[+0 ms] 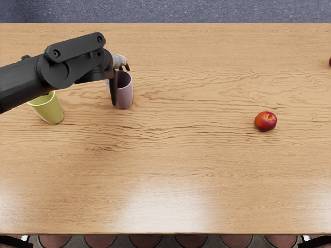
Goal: Pick up cup and place in cup with left hand
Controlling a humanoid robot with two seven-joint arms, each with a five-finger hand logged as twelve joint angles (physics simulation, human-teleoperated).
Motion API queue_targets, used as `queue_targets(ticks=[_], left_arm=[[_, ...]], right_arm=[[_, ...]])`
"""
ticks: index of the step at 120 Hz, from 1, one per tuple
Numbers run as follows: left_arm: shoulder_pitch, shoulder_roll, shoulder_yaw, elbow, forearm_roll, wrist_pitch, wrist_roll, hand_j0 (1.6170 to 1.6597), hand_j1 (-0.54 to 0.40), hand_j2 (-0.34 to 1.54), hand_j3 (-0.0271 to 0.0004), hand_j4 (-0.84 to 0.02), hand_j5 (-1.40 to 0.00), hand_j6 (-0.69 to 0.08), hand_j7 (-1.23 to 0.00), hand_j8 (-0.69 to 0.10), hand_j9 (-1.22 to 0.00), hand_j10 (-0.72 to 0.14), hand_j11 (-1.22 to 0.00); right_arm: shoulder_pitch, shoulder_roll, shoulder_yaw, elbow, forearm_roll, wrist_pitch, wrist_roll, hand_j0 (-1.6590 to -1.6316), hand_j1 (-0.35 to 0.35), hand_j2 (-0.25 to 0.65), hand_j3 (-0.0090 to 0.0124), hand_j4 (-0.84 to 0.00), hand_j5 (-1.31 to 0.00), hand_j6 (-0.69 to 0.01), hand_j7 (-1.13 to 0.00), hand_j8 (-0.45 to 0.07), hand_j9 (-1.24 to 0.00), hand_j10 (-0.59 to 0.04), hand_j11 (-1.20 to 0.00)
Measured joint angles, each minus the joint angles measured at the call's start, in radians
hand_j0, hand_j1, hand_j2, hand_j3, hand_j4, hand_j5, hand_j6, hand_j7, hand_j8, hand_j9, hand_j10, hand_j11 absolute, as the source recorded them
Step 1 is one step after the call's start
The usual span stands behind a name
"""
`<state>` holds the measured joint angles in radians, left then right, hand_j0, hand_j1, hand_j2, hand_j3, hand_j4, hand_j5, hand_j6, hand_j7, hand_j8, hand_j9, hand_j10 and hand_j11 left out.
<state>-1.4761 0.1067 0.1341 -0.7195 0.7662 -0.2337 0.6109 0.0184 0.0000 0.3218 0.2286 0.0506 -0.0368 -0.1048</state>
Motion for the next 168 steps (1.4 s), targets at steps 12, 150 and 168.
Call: queue_targets(ticks=[12,150,168], left_arm=[[0.0,-0.011,-0.002,0.01,-0.002,-0.002,0.0,1.6581,0.122,0.04,0.0,-0.192,-0.25,-0.193,-0.25,-0.193,-0.25,-0.192,-0.25],[0.018,-0.071,0.01,0.117,0.009,-0.026,-0.005,1.6543,-0.108,0.21,-0.0001,-0.444,-0.54,-0.343,-0.58,-0.413,-0.59,-0.429,-0.59],[0.01,-0.065,0.009,0.109,0.0,-0.041,-0.004,1.6562,-0.121,0.23,-0.0001,-0.409,-0.59,-0.29,-0.61,-0.376,-0.61,-0.452,-0.61]], right_arm=[[0.0,0.0,0.0,0.0,0.0,0.0,0.0,-1.6581,-0.312,-0.006,0.0,-0.031,-0.04,-0.031,-0.04,-0.031,-0.04,-0.031,-0.04],[0.0,0.0,0.0,0.0,0.0,0.0,0.0,-1.6581,-0.312,-0.006,0.0,-0.031,-0.04,-0.031,-0.04,-0.031,-0.04,-0.031,-0.04],[0.0,0.0,0.0,0.0,0.0,0.0,0.0,-1.6581,-0.312,-0.006,0.0,-0.031,-0.04,-0.031,-0.04,-0.031,-0.04,-0.031,-0.04]])
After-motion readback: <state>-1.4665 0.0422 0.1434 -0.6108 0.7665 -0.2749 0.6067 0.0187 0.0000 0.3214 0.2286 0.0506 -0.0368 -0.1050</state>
